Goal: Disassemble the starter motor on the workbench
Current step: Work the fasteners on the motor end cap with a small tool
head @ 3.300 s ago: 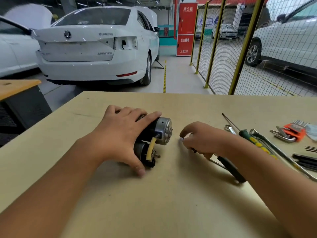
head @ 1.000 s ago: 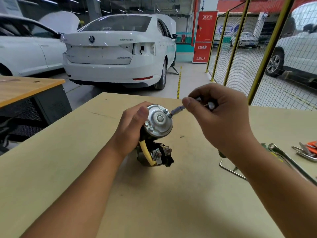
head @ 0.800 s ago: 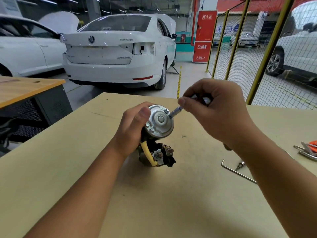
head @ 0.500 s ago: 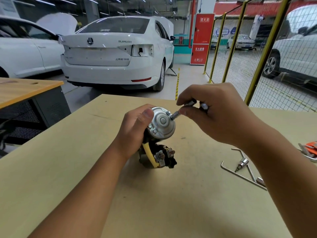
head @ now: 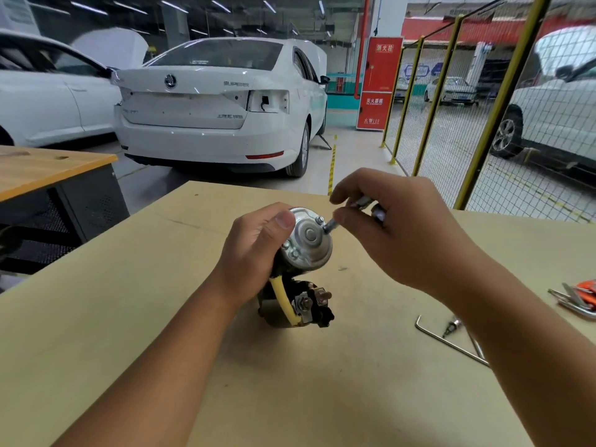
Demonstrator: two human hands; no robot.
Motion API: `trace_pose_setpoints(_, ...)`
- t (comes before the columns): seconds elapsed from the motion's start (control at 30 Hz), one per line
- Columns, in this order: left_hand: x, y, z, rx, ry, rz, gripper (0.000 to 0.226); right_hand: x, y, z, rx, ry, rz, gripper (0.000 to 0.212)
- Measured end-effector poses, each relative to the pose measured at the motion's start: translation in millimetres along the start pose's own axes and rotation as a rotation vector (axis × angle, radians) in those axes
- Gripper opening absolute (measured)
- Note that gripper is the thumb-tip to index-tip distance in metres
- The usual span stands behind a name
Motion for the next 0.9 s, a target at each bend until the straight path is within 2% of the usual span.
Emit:
trace_pose_setpoints(0.1, 1, -1, -1, 0.012, -0.009, -0.008, 0.055, 1, -1, 5, -0.067, 0.068, 0.042, 0.011)
trace_pose_setpoints(0.23, 2, -2, -1, 0.042, -0.026, 0.002, 0.055, 1, 1, -1, -0.103, 0.08, -0.015, 0.01)
trace_pose_setpoints(0.37, 1, -2, -2, 0.066, -0.04, 0.015, 0.061, 2, 3, -9, -0.291, 0.157, -0.093, 0.039)
trace_pose_setpoints(0.43, 1, -3, -3, 0.078, -0.043, 0.018, 0.068, 3, 1, -8, -0.353, 0.201, -0.134, 0.042)
trace_pose_setpoints(0.6, 0, -7, -5, 0.094, -0.034, 0.023, 0.088, 3, 3, -2, -0.223, 0.228, -0.124, 0.019)
trace_pose_setpoints(0.7, 0, -7, -5, 0.082, -0.03, 0.048, 0.091, 3, 2, 2, -0.134, 0.228, -0.144, 0.011)
trace_pose_setpoints(0.77, -1, -7, -8, 0.078, -0.016, 0.06, 0.095, 3, 2, 1, -0.152, 0.243, -0.146, 0.018)
trace_pose_setpoints(0.83, 0, -7, -10, 0.095, -0.007, 0.065, 0.097, 2, 3, -1, -0.239, 0.25, -0.158, 0.039)
trace_pose_setpoints(0.9, 1, -6, -12, 0.119, -0.004, 0.068, 0.1, 1, 1, -1, -0.324, 0.262, -0.182, 0.05)
Point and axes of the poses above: each hand's wrist, its own x-axis towards the middle knuckle, its own z-axis out of the back of the hand, y = z × x, the point moved 4 cm from there along x, towards the middle knuckle, and after that the axes turned 14 degrees about -x, right-handed, at the moved point
